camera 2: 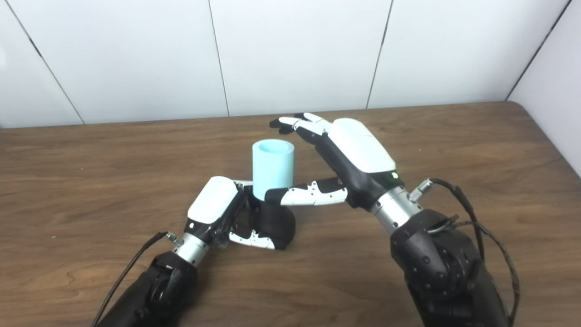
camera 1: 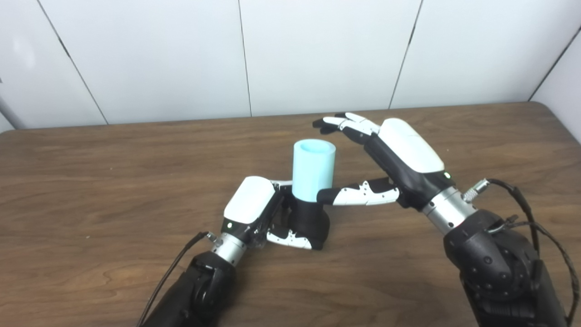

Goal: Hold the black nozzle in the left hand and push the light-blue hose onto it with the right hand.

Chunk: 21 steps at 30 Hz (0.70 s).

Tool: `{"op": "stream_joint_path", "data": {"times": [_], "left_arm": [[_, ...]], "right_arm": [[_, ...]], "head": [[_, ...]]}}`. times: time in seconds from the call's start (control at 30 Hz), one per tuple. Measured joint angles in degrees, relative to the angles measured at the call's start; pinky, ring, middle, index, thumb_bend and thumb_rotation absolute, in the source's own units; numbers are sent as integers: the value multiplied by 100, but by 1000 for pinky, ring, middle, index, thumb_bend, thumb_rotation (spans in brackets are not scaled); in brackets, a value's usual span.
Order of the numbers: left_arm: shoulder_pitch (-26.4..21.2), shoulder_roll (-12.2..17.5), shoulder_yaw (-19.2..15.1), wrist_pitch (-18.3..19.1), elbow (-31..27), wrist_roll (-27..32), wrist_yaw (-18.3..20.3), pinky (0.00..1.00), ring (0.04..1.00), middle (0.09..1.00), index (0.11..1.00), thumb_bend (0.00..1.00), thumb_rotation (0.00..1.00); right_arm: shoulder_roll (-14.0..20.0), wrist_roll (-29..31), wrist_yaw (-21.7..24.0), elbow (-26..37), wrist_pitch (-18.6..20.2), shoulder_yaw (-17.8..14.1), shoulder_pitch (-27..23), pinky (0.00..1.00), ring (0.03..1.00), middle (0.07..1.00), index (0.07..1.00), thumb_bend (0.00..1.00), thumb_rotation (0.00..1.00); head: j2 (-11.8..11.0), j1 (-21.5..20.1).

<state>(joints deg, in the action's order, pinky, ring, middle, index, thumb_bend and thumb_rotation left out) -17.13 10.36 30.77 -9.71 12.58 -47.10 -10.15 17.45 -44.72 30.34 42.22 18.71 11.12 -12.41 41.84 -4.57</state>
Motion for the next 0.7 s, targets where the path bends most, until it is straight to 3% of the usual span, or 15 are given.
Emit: {"op": "stream_joint_path", "data": {"times": [0.37, 0.7], "left_arm": [[0, -4, 2, 11, -2, 4, 6, 376, 482, 496, 485, 477, 0], [3, -7, 0, 20, -9, 27, 19, 371, 471, 489, 488, 477, 0]], "right_arm": [[1, -598, 281, -112, -585, 380, -3, 985, 1000, 834, 852, 715, 957], [-17, -708, 324, -89, -794, 395, 25, 972, 1000, 822, 861, 701, 976]], "head": [[-9, 0], [9, 9]]}}
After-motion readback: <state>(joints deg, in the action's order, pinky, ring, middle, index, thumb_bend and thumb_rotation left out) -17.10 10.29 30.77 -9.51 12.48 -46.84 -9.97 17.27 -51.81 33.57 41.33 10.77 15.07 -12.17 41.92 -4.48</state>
